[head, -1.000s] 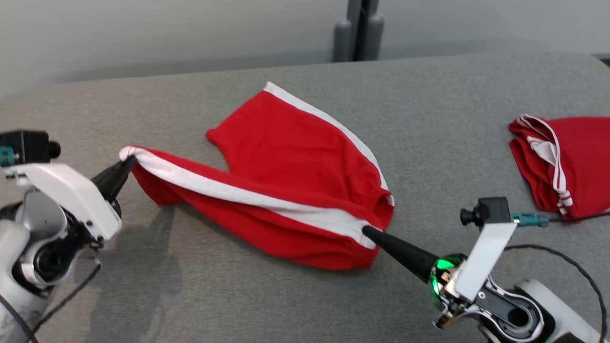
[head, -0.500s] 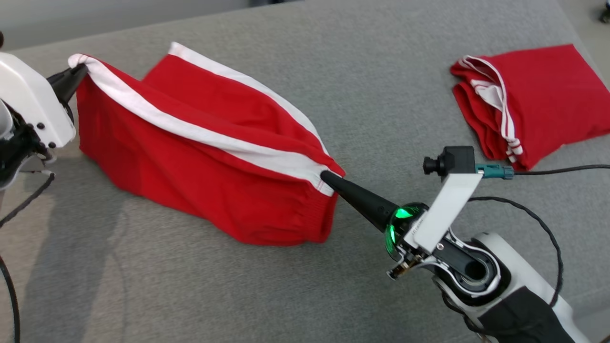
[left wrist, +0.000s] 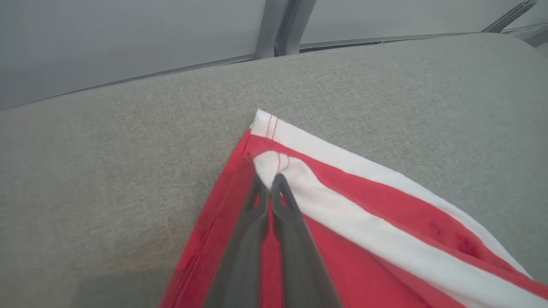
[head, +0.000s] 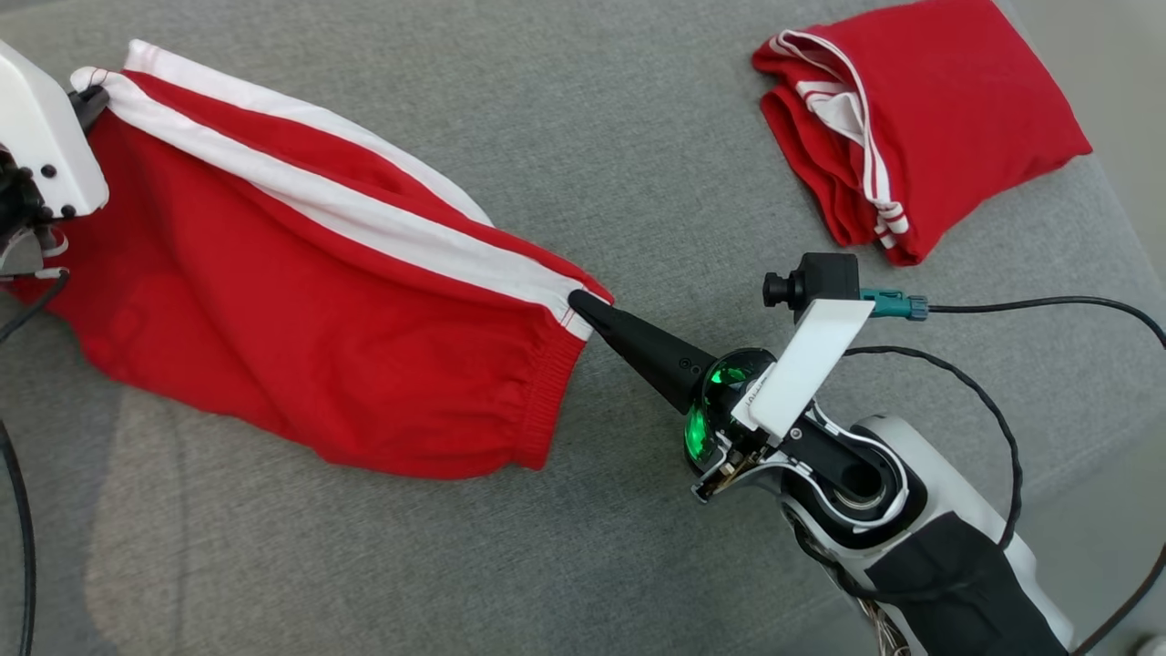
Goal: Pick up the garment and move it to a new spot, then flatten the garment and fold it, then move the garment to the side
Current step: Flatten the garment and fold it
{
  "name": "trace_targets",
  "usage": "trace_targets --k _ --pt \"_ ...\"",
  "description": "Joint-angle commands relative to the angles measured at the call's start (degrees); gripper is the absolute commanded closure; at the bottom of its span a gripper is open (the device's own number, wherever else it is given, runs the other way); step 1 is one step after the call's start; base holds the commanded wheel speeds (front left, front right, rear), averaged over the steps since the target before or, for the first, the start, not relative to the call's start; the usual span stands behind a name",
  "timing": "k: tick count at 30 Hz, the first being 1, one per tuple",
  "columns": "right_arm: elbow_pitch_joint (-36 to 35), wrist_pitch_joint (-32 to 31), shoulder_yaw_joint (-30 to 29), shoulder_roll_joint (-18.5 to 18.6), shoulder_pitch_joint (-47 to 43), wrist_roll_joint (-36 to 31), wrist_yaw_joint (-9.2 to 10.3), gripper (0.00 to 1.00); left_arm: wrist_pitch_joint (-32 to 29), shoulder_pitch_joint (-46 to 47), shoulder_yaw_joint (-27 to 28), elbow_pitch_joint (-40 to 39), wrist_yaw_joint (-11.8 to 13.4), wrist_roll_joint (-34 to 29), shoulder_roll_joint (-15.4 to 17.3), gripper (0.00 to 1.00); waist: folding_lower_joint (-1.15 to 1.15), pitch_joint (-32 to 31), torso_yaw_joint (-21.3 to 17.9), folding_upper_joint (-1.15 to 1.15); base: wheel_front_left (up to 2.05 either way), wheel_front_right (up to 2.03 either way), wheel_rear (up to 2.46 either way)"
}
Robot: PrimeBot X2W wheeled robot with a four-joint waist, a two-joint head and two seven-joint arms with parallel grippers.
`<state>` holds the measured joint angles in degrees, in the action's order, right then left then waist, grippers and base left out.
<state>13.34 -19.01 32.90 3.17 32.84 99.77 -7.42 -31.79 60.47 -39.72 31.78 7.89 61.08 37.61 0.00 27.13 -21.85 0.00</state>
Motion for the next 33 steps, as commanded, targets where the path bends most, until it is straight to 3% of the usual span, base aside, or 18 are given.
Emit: trace_targets --k 1,15,25,27,28,29,33 --pt "-0.1 -0.3 0.0 -0.1 1.0 0.3 -0.12 1.0 -0.3 0.9 0.2 0.3 0.1 0.1 0.0 1.0 0.0 1.0 -1.0 0.0 0.0 0.0 0.0" --pt "-1.8 3.5 4.0 -0.1 3.5 5.5 -0.12 1.0 2.1 8.2 -2.6 10.0 2.0 -6.1 -0.8 1.0 0.0 3.9 -3.9 0.0 0.0 0.0 0.0" --pt "-0.8 7.6 5.5 0.0 5.6 6.2 -0.12 1.0 4.1 10.9 -4.2 14.4 -0.8 -7.6 -3.6 1.0 0.0 4.8 -3.7 0.0 0.0 0.0 0.0" --pt "0.0 8.4 5.7 0.0 5.6 6.3 -0.12 1.0 4.9 11.4 -4.5 14.9 -1.2 -7.9 -4.0 0.64 0.0 4.9 -3.6 0.0 0.0 0.0 0.0" --pt "0.5 8.9 5.7 0.0 5.8 6.3 -0.12 0.55 5.2 11.5 -4.6 15.3 -1.2 -8.1 -4.3 0.22 0.0 4.9 -3.5 0.0 0.0 0.0 0.0" --pt "1.0 9.4 5.8 -0.1 6.0 6.6 -0.12 0.0 5.5 11.7 -4.7 15.6 -1.4 -8.3 -4.5 0.0 0.0 4.9 -3.4 0.0 0.0 0.0 0.0" --pt "3.2 10.9 6.2 -0.1 6.8 6.2 -0.12 0.0 6.2 12.0 -5.8 16.7 -2.4 -9.2 -5.3 0.0 0.0 4.4 -2.8 0.0 0.0 0.0 0.0"
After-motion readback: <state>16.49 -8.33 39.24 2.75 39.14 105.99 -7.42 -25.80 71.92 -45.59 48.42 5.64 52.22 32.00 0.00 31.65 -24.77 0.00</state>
